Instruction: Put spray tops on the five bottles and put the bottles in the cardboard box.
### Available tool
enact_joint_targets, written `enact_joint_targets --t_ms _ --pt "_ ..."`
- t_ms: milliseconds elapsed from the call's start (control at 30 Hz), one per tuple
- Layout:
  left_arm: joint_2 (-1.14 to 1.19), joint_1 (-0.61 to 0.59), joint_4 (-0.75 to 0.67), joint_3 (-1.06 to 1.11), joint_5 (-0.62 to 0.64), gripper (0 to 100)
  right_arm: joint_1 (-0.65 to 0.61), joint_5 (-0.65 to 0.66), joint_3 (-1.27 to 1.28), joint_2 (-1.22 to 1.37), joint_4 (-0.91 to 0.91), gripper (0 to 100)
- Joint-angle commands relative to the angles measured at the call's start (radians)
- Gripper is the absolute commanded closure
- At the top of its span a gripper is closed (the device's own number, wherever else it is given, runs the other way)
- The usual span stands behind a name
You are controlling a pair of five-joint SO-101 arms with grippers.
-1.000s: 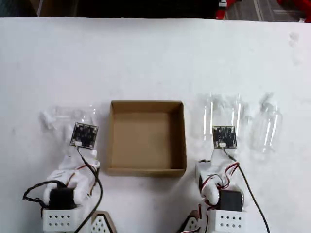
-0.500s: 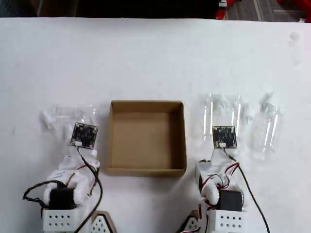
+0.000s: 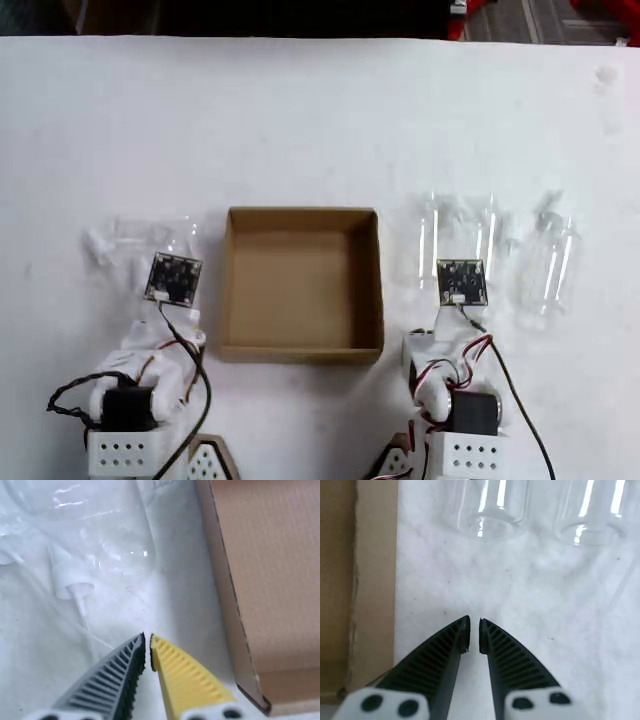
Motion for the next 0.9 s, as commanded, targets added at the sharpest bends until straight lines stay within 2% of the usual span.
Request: enact_joint_targets --t_ms 0,867 --pt "-0.007 0.012 0.006 0.000 -0.003 98 -0.005 0.011 0.009 -0.001 0.005 98.1" --pt "-0.007 0.019 0.006 0.000 -0.005 98 -0.010 0.011 0.009 -0.001 0.005 98.1"
